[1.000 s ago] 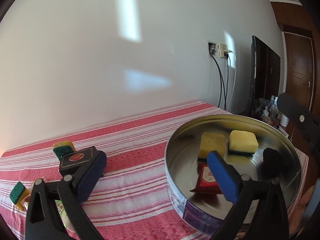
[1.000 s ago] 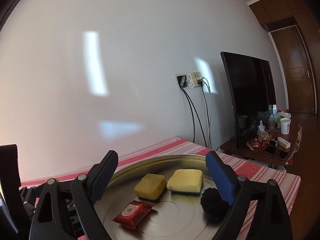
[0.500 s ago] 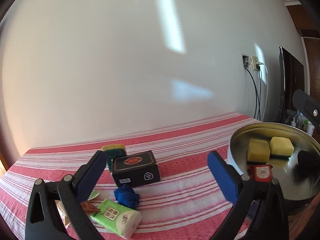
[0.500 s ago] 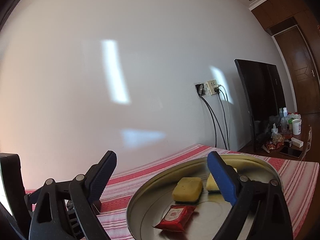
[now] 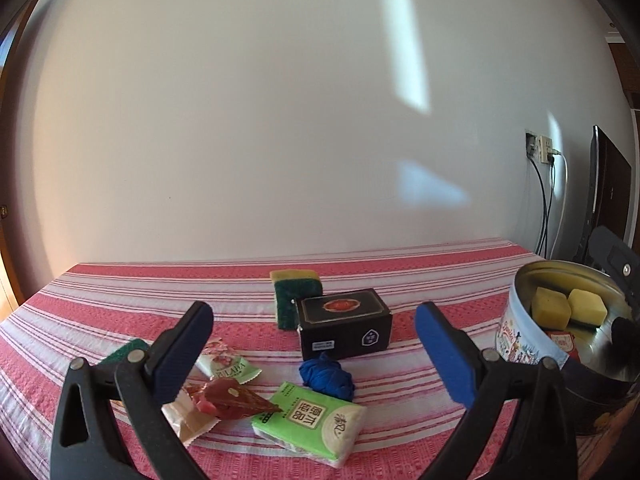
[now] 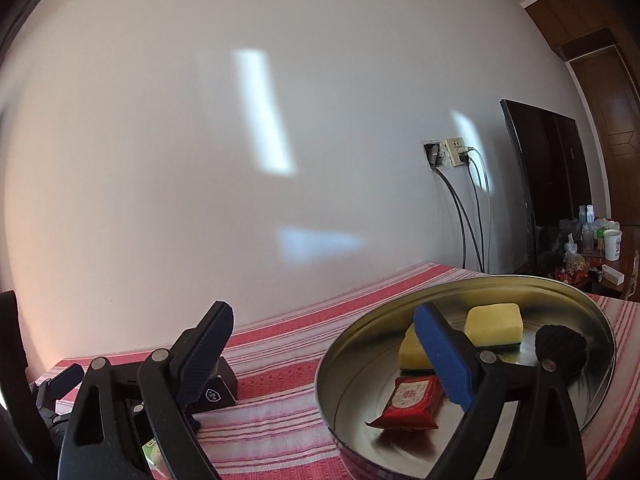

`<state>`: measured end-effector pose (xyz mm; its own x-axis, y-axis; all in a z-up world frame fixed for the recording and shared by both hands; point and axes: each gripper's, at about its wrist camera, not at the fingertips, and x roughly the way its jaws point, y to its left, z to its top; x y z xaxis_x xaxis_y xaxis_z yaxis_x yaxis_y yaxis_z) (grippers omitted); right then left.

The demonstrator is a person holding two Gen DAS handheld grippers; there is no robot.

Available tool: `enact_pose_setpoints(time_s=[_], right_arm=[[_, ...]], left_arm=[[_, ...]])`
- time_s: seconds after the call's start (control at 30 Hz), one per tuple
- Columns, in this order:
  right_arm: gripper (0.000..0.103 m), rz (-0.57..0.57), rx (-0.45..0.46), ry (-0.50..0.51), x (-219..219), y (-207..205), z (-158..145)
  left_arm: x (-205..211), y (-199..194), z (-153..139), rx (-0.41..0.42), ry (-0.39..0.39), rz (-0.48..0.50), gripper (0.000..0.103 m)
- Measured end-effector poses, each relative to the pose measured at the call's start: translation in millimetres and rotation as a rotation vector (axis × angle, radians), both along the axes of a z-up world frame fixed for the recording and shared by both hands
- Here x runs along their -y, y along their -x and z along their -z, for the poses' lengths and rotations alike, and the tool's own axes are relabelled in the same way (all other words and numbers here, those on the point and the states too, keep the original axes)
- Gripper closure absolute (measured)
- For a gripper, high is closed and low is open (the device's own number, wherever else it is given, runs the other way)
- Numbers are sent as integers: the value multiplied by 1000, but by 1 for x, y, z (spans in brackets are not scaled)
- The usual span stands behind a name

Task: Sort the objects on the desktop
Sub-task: 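Withdraw both grippers from the tin back toward the table objects, then grasp the brown snack packet with the right gripper while the left gripper grasps a yellow sponge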

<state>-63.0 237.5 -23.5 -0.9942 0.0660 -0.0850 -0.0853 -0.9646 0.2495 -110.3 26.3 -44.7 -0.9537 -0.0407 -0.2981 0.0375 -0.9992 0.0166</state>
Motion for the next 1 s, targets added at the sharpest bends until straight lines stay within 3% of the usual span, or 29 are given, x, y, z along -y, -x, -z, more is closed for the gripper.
enact_pose_setpoints(time_s=[0.27, 0.43, 0.6, 0.8, 1.0], right_arm=[[9, -82, 63, -54, 33, 8, 3], [9, -154, 135, -102, 59, 14, 7], [9, -279, 212, -145, 87, 24, 12], [9, -464, 323, -282, 133, 37, 21], [9, -532, 514, -402, 166, 62, 42]], left_arm=[[45, 0, 1, 20, 36, -72, 1], [92, 4, 5, 63, -23, -129, 1], [135, 11, 11, 121, -29, -185, 1], [181, 29, 19, 218, -6, -219, 1], [231, 30, 29, 264, -238, -224, 1]])
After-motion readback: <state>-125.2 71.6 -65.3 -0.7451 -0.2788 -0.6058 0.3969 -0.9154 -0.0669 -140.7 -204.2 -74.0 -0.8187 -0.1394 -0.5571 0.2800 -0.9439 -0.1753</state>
